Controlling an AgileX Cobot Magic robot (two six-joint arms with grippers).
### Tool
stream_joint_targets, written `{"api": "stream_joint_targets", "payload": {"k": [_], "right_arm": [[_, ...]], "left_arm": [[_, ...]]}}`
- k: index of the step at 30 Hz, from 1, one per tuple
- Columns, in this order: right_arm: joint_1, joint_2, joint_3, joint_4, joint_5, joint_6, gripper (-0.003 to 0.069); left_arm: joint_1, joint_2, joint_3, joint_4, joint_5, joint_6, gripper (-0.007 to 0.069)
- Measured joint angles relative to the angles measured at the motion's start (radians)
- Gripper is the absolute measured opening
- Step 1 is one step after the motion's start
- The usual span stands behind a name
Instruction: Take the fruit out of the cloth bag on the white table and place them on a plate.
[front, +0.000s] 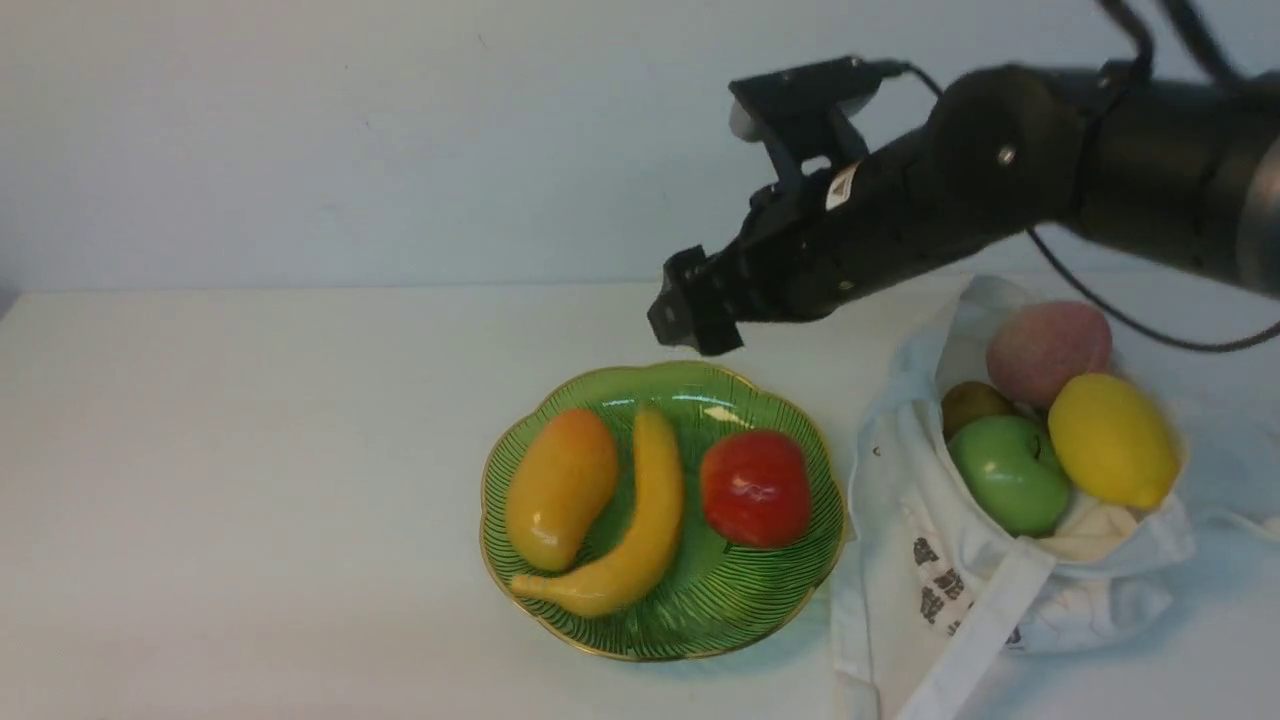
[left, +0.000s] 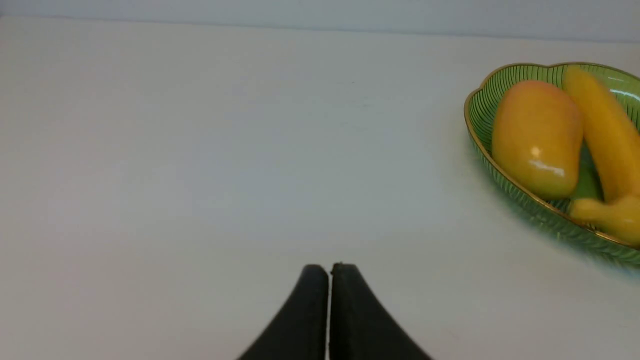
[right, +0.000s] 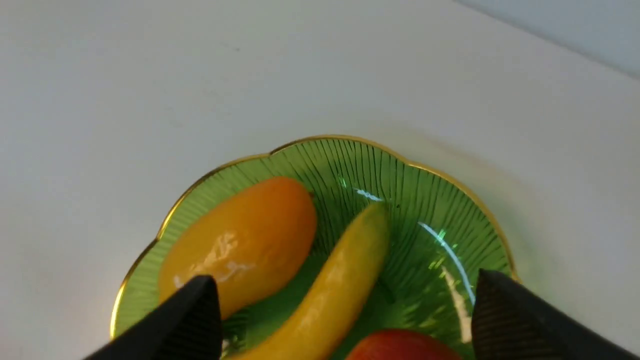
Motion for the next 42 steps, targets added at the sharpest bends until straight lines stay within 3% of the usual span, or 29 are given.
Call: {"api": "stream_joint_targets", "payload": {"k": [4, 6, 7, 8, 12, 17, 20, 22, 28, 33, 42], "right_arm": [[0.000, -0.128, -0.118, -0.112, 0.276, 0.056, 0.0463], [0.000, -0.186, -0.142, -0.155, 0.392, 0.112, 0.0365], [0.000, -0.240, -0.146, -0.186, 0.456, 0.151, 0.0279], [0.000, -0.248, -0.146, -0.191, 0.456, 0.155, 0.0266], [0.000, -0.456, -0.069, -0.276, 0.505, 0.227, 0.0029], [0.000, -0.658, 0.094, -0.307, 0.511, 0.260, -0.0010], [0.000, -0.845, 0.302, -0.307, 0.453, 0.268, -0.0013], [0.000, -1.009, 0.536, -0.307, 0.264, 0.271, -0.0014], [0.000, -1.234, 0.941, -0.307, -0.157, 0.272, -0.0014], [0.000, -1.319, 1.072, -0.307, -0.383, 0.272, -0.0015], [0.000, -1.334, 1.089, -0.309, -0.388, 0.272, -0.0015]], "left_arm": [[0.000, 0.000, 0.000, 0.000, 0.000, 0.000, -0.0008], [0.000, 0.000, 0.000, 0.000, 0.000, 0.000, -0.0008], [0.000, 0.000, 0.000, 0.000, 0.000, 0.000, -0.0008], [0.000, 0.000, 0.000, 0.000, 0.000, 0.000, -0.0008], [0.000, 0.000, 0.000, 0.000, 0.000, 0.000, -0.0008], [0.000, 0.000, 0.000, 0.000, 0.000, 0.000, -0.0008], [0.000, 0.000, 0.000, 0.000, 0.000, 0.000, -0.0008], [0.000, 0.000, 0.000, 0.000, 0.000, 0.000, -0.0008], [0.000, 0.000, 0.000, 0.000, 0.000, 0.000, -0.0008], [0.000, 0.000, 0.000, 0.000, 0.000, 0.000, -0.0008], [0.000, 0.000, 0.000, 0.000, 0.000, 0.001, -0.0008]]}}
